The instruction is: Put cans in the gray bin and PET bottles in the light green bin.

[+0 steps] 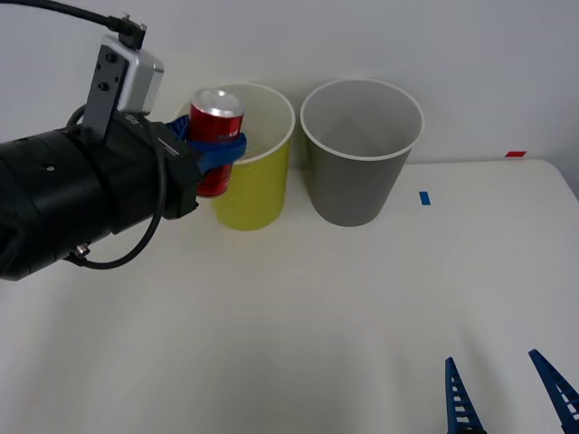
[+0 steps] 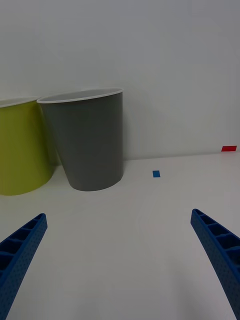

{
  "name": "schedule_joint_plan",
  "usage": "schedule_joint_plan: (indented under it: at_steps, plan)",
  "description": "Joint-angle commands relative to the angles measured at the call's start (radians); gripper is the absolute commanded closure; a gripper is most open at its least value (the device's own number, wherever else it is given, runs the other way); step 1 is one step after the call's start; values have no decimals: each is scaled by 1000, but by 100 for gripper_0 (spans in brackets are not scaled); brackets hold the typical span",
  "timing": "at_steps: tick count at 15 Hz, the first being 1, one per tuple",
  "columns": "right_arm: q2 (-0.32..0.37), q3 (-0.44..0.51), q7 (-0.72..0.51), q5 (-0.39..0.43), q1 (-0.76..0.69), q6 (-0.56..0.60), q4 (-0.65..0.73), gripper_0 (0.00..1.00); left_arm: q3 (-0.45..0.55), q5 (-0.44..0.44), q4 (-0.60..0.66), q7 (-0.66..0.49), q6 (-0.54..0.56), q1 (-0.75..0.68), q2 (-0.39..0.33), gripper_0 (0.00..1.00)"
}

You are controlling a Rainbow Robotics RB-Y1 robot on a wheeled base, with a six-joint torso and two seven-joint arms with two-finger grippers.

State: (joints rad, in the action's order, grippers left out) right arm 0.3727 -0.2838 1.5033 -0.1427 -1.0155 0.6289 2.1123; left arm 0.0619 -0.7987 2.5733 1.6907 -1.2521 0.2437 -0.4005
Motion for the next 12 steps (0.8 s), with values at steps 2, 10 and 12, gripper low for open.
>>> schedule_joint_plan:
  at_steps: [2,10,12]
  plan:
    - [0,0,0,0,0,0,0,0,47,-2,-35,-19,-3,126,2,100]
    - [0,0,0,0,0,0,0,0,-57,181,-202,-95,7,367,35,100]
    - [0,0,0,0,0,0,0,0,-108,234,-245,-158,31,410,54,100]
